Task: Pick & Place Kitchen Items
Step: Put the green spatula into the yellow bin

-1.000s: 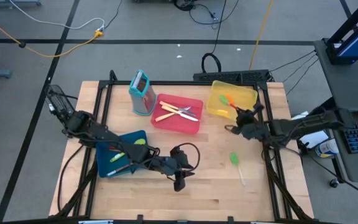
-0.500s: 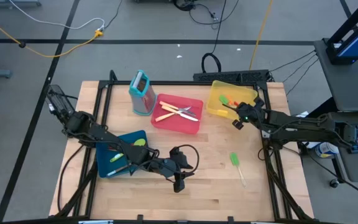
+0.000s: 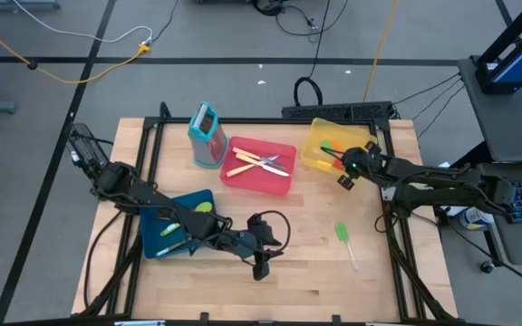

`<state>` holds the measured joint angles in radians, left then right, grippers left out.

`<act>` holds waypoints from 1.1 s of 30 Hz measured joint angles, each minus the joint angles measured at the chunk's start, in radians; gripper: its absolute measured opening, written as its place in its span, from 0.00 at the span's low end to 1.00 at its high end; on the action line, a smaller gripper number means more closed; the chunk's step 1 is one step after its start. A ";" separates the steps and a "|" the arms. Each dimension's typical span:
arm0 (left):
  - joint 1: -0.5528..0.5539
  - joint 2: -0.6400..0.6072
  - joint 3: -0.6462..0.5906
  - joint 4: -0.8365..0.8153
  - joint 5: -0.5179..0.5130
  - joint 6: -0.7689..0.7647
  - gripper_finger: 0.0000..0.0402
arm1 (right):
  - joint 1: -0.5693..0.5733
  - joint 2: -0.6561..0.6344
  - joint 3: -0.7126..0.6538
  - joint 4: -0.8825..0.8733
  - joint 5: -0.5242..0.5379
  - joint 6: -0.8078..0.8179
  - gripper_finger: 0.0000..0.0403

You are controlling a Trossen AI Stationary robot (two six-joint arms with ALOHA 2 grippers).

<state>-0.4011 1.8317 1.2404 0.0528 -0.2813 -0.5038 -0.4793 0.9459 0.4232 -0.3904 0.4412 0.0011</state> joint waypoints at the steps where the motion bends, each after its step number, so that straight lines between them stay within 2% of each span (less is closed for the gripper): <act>1: 0.000 0.000 0.000 0.000 0.000 0.001 0.32 | 0.000 -0.001 0.000 0.001 0.000 -0.015 0.24; 5: 0.000 0.000 0.000 -0.006 0.000 0.001 0.32 | 0.003 -0.014 0.000 0.008 0.001 -0.051 0.31; 12: 0.000 0.000 0.000 -0.006 0.000 0.002 0.32 | 0.003 -0.076 0.000 0.056 0.003 -0.023 0.43; 21: 0.001 0.000 0.000 -0.006 -0.009 0.025 0.32 | 0.041 -0.251 0.000 0.063 0.015 0.187 0.44; 23: 0.002 0.000 0.000 -0.005 -0.009 0.038 0.32 | 0.056 -0.294 0.000 0.065 -0.047 0.295 0.43; 25: 0.002 0.000 0.000 -0.005 -0.009 0.047 0.32 | 0.070 -0.334 0.000 0.067 -0.163 0.402 0.42; 29: 0.002 0.000 0.000 -0.005 -0.009 0.056 0.32 | 0.123 -0.401 0.000 0.069 -0.395 0.426 0.40; 31: 0.002 0.000 0.000 -0.006 -0.010 0.057 0.32 | 0.175 -0.424 0.000 0.079 -0.440 0.465 0.39; 33: 0.002 0.000 0.000 -0.005 -0.009 0.061 0.32 | 0.238 -0.439 0.000 0.090 -0.442 0.493 0.37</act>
<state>-0.3996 1.8317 1.2407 0.0475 -0.2908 -0.4427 -0.2417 0.5065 0.4229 -0.3007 -0.0012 0.4938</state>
